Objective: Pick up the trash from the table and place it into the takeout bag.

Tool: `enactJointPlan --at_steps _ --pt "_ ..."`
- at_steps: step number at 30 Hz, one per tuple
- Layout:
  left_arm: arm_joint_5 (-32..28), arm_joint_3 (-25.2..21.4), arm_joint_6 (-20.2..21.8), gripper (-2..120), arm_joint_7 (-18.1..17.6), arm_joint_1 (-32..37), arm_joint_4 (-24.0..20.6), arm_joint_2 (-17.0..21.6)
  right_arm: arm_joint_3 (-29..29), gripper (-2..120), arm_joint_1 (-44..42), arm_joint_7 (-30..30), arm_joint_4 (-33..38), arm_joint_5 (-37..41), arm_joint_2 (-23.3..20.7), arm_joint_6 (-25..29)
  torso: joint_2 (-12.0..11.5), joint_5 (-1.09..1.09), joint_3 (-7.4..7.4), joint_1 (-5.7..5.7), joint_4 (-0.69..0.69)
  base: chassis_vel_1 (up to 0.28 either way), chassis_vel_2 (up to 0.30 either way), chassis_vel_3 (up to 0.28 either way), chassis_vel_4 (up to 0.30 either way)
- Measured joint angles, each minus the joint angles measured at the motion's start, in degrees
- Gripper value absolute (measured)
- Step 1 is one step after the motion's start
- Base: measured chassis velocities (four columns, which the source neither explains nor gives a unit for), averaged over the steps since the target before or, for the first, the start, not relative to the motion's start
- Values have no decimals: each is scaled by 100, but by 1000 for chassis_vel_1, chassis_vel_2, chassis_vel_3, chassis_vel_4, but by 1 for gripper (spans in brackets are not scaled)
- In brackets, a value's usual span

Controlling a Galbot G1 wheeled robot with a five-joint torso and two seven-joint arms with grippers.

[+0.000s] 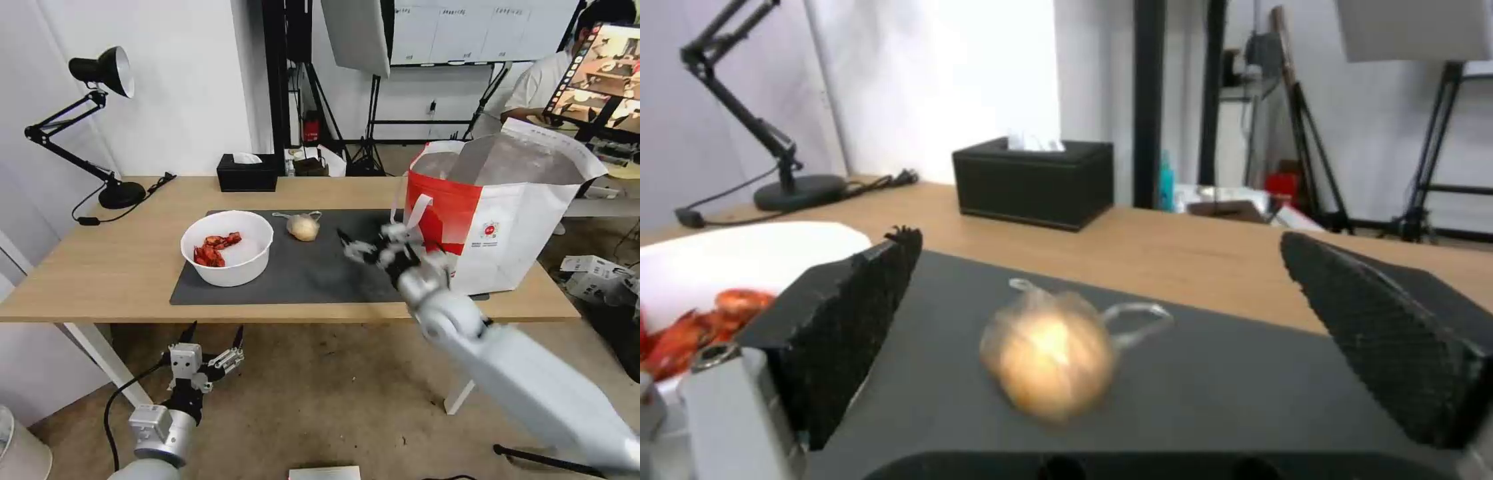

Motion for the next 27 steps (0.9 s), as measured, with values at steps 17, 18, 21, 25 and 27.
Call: enactJointPlan --at_steps 17,18,21,25,27 --pt "-1 -33 -32 100 -3 -6 87 -48 -548 100 1609 -424 -3320 -243 2100 -858 0 2 -1 -1 0 0 0 0 0" --pt "-1 -28 -33 100 -3 -5 87 -50 -539 100 1670 -468 -3444 -289 2186 -976 0 2 -1 -1 0 0 0 0 0" --pt "0 -25 -34 100 -5 -5 87 -52 -534 100 1783 -546 -3649 -406 2314 -1212 1 3 -2 -2 -1 0 0 0 0" --pt "0 -28 -34 100 -5 -4 84 -49 -530 100 1907 -565 -3856 -600 2454 -1695 1 3 -1 -2 -1 0 0 0 0" --pt "0 -29 -37 100 -5 -3 84 -43 -528 100 1936 -563 -3973 -725 2532 -1888 1 3 -2 -2 -1 0 0 0 0"
